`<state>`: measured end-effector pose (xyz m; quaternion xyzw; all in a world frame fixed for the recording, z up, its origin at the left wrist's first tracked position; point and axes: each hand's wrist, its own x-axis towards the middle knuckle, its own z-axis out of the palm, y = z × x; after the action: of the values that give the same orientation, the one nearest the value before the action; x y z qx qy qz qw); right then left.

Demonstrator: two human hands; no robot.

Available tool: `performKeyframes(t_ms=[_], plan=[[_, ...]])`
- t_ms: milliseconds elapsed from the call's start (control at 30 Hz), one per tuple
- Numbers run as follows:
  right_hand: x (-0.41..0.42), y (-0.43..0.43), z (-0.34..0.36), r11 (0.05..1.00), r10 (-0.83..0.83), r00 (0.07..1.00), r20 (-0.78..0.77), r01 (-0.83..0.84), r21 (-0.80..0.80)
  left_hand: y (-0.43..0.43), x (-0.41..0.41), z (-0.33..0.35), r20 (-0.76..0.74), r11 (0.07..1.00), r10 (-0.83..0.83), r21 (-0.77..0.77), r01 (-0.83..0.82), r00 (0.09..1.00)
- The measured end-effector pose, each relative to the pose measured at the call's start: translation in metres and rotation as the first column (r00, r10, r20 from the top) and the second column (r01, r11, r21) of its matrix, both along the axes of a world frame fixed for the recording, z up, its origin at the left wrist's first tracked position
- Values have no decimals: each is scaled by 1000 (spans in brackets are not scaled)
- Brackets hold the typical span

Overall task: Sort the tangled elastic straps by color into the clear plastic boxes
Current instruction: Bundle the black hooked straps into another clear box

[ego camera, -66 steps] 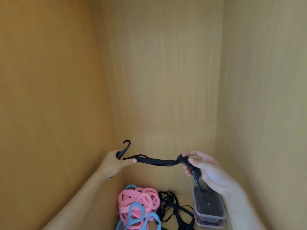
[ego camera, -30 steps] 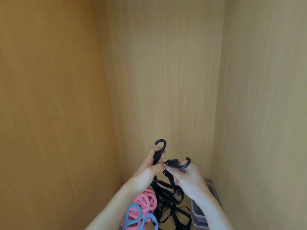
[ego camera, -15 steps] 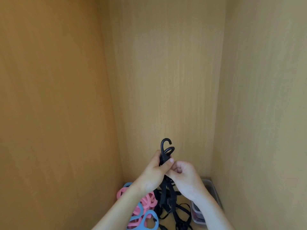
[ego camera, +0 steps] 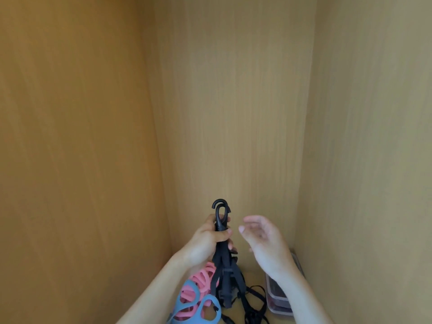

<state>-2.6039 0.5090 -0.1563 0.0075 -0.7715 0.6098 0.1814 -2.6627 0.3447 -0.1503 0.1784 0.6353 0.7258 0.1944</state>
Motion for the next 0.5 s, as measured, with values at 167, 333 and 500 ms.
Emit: performKeyframes(t_ms=[167, 333, 500], plan=[[-5, 0, 10, 965, 211, 976, 58, -198, -172, 6, 15, 4, -43, 979, -161, -130, 154, 986], [-8, -3, 8, 956, 147, 989, -15, -146, -254, 12, 24, 8, 22, 972, -231, -48, 232, 973], [-6, -3, 7, 917, 167, 985, -42, -171, -361, 14, 25, 7, 9, 975, -223, -16, 224, 975]])
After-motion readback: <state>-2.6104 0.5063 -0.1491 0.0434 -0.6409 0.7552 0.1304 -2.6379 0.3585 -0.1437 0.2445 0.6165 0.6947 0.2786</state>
